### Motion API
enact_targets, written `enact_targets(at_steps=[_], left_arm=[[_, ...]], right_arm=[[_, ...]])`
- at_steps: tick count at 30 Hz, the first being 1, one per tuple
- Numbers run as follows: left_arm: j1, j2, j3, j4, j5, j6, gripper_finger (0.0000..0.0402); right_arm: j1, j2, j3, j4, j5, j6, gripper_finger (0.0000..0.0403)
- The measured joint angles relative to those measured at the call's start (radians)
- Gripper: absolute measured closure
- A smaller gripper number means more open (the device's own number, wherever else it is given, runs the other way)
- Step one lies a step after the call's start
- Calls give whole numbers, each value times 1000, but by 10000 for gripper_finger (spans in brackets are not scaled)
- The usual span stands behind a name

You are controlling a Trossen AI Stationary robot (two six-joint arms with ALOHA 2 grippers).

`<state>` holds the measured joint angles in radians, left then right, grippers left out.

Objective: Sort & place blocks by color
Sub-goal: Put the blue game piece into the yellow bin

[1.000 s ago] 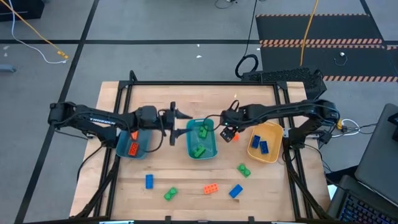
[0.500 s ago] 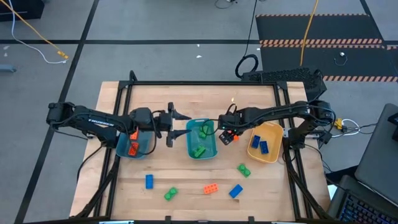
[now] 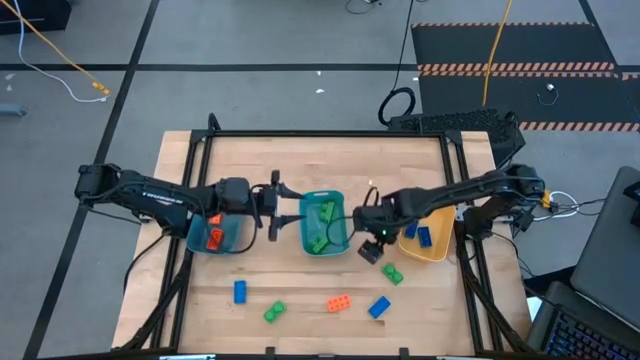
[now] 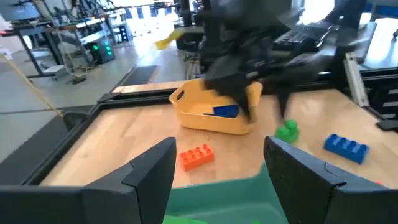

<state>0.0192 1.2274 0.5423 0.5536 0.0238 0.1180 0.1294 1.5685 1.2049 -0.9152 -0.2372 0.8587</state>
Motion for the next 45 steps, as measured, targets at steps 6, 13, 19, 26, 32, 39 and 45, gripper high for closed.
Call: enact_targets(at_steps=[6, 13, 19, 26, 32, 39, 45], left_arm=[[8, 0, 0, 1, -1, -12, 158], [0, 0, 0, 1, -1, -53, 158], [-18, -16, 1, 23, 1, -44, 158], [-22, -62, 1, 13, 1, -51, 158], [-44, -73, 1, -9, 1, -79, 158], [-62, -73, 1, -34, 1, -79, 158], [-62, -73, 1, -100, -22, -79, 158]], right_arm=[[122, 0, 51, -85, -59, 184, 143], [282, 25, 40, -96, 3, 382, 143], [358, 71, 40, 69, 58, 322, 143], [418, 131, 40, 202, 65, -111, 143], [463, 166, 40, 222, 122, -473, 143], [486, 208, 40, 269, 188, -644, 143], [489, 245, 40, 264, 187, -709, 143]])
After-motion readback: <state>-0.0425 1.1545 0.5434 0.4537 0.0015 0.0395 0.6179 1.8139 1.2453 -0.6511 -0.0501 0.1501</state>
